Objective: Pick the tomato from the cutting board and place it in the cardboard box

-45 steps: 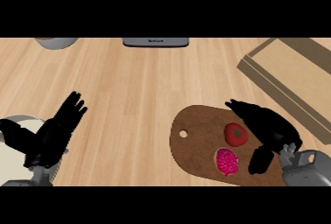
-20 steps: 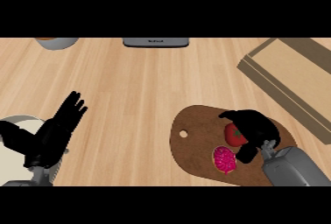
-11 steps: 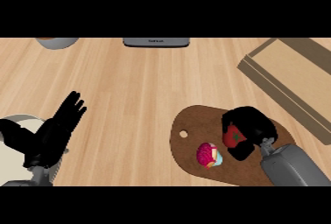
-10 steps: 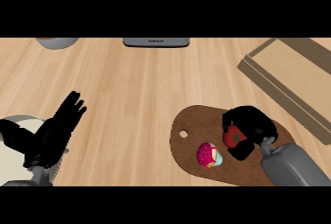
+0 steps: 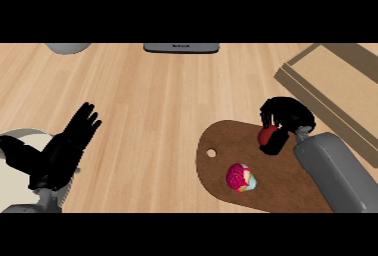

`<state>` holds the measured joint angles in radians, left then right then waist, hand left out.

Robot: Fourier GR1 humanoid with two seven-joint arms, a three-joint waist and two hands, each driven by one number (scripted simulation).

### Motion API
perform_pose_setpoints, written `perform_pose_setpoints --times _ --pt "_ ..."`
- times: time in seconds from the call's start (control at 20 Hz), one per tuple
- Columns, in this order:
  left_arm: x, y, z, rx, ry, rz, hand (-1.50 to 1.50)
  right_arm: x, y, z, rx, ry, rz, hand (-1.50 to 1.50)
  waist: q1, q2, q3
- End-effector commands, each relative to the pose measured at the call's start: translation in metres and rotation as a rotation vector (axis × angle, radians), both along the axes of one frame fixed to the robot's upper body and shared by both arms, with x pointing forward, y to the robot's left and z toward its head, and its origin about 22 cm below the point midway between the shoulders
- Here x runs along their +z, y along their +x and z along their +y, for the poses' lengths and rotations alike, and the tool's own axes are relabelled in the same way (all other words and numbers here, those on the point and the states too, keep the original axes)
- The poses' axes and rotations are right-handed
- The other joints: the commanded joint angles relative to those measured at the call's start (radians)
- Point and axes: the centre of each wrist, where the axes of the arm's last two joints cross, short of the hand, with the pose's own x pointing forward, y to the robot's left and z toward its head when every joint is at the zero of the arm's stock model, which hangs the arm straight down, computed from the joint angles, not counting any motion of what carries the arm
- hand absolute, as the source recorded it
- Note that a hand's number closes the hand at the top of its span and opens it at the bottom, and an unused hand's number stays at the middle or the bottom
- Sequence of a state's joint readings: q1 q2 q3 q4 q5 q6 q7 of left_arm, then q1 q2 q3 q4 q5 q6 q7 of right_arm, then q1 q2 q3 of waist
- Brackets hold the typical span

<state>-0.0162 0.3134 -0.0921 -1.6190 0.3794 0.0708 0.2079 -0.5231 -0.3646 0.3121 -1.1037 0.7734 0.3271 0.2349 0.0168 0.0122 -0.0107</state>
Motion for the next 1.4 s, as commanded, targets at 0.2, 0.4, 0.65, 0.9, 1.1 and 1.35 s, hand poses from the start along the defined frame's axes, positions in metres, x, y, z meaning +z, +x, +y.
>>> perform_pose_setpoints --times 0.2,0.4,0.65,0.9,1.1,1.35 --pt "0.016 -0.009 0.029 0.079 0.082 -0.046 0.00 0.016 0.022 0.001 -0.039 -0.020 -0.180 1.50 0.002 -0.012 0.011" --pt "0.012 -0.016 0.051 0.112 0.085 -0.051 0.00 0.055 0.009 -0.011 0.000 0.017 -0.295 1.50 -0.016 -0.020 0.010" --pt "0.027 -0.007 0.036 0.108 0.066 -0.038 0.00 0.123 0.000 0.010 0.006 0.070 -0.507 1.50 -0.028 -0.027 0.011" --pt "0.017 -0.006 0.053 0.132 0.079 -0.057 0.00 0.177 -0.013 -0.006 -0.158 0.107 -0.672 1.50 -0.032 -0.023 0.010" --pt "0.022 0.005 0.041 0.122 0.081 -0.053 0.00 0.205 -0.022 -0.013 -0.267 0.103 -0.714 1.50 -0.031 -0.019 0.011" --pt "0.027 0.015 0.035 0.107 0.064 -0.070 0.00 0.210 -0.006 -0.040 -0.372 0.075 -0.764 1.50 -0.016 -0.010 0.011"
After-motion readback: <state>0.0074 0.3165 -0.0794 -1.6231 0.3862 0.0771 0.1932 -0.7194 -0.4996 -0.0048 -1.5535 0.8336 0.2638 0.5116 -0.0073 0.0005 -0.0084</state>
